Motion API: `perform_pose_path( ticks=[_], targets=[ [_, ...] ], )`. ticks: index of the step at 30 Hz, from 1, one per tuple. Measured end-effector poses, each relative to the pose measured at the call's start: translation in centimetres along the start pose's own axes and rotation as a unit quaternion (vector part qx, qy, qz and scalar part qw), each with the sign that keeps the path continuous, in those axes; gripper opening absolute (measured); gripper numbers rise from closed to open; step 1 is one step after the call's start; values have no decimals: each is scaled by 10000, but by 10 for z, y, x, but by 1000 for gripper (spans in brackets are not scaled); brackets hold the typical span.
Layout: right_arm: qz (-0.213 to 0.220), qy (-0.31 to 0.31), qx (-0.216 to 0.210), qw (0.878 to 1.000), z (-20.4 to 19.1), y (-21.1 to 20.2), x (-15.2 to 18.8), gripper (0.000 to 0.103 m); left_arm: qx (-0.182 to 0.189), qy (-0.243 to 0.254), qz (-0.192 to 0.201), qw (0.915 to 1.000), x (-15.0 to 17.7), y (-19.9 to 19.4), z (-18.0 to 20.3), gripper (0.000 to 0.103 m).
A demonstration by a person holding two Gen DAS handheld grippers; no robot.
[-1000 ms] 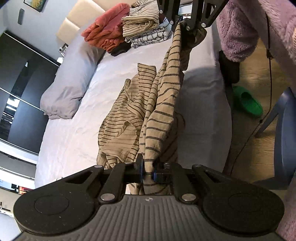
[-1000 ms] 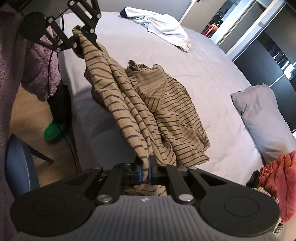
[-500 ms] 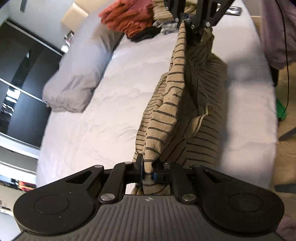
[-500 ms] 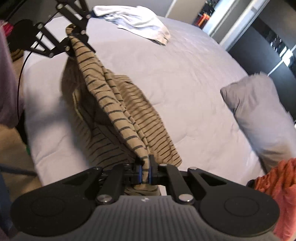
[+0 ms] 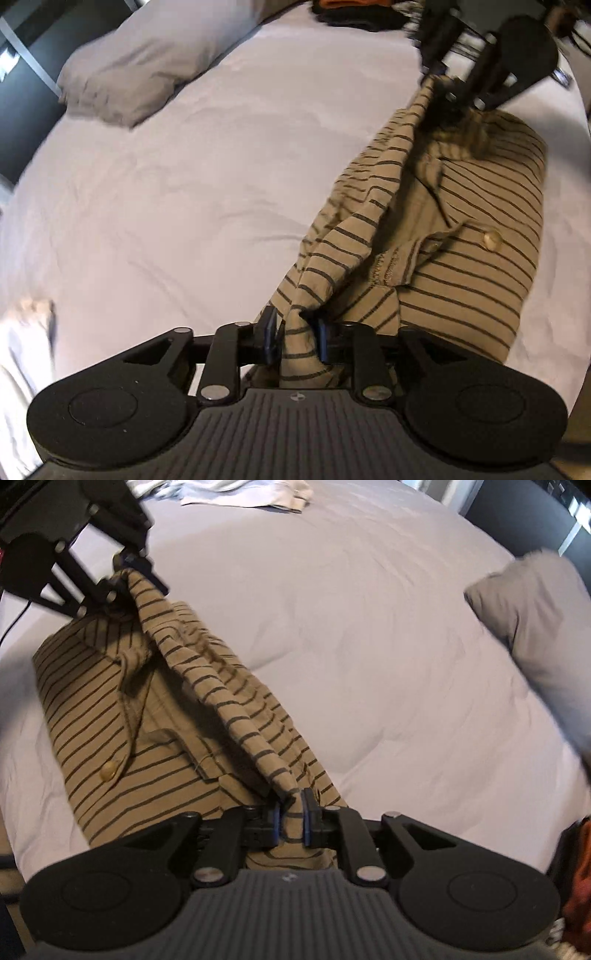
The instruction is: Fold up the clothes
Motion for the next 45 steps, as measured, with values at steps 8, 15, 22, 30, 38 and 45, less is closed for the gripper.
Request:
perform_pose_path(
  ticks=[8, 15, 22, 30, 38, 45],
  targets=[
    [455, 742, 312, 9957, 16, -21, -1, 45, -455, -1427, 549, 9872, 5, -25, -39, 47],
    [939, 1406, 666, 9834, 28, -49, -1, 42, -841, -1707, 964, 9770, 4, -70, -30, 47],
    [838, 1844, 698, 9768, 26, -71, 26, 28, -708, -1880, 894, 9755, 19, -83, -5, 41],
    [524, 2351, 383, 9698, 3, -59, 66, 45, -618, -2192, 898, 9696, 50, -77, 28, 49],
    [325, 2244, 275, 9736, -30, -26, 85, 43, -430, -2212, 778, 9712, 45, -49, 70, 37],
    [152, 2414, 165, 9702, -52, 4, 101, 46, -429, -1993, 266, 9786, 51, -7, 78, 37]
  ],
)
Point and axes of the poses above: each gripper's, at about its wrist camera, not at the fingertips, and y roughly the way its jaws point, z to its right, x to its underside, the point moved 2 cm from there along y, roughly the way its jaws point, and after that the axes turned 1 degree about x, right-handed, at the moved point
